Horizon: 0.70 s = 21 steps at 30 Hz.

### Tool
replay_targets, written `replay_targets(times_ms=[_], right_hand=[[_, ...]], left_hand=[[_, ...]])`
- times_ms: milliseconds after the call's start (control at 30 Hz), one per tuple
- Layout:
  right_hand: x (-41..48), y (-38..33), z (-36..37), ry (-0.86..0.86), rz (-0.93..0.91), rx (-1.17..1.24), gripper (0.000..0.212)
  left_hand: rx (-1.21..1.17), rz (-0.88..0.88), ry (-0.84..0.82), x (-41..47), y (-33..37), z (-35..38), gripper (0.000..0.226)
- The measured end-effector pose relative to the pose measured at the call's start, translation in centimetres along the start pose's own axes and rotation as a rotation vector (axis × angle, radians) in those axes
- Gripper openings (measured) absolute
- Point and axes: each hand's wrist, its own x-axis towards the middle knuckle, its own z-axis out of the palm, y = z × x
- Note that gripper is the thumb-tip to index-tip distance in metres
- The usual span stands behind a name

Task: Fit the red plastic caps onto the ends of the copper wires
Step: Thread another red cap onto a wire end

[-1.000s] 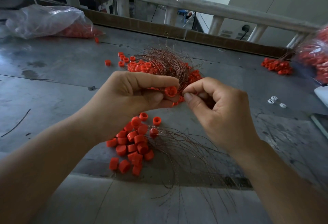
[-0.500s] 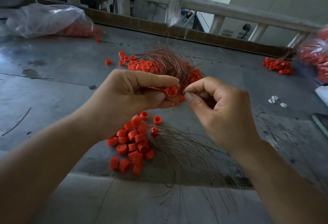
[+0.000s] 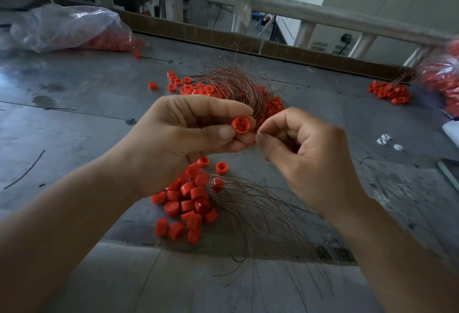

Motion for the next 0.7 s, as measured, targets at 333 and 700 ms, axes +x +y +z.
replay_targets(times_ms=[333, 700], right_hand=[[-0.2, -0.2, 0.5, -0.087, 0.052, 0.034, 0.014], [2.1, 5.7, -2.7, -0.029, 0.427, -0.313, 0.025]], left_hand=[[-0.072, -0.047, -0.035, -0.1, -0.2, 0.5, 0.024], [-0.112, -0.202, 0.093, 0.1, 0.1, -0.3, 0.024]])
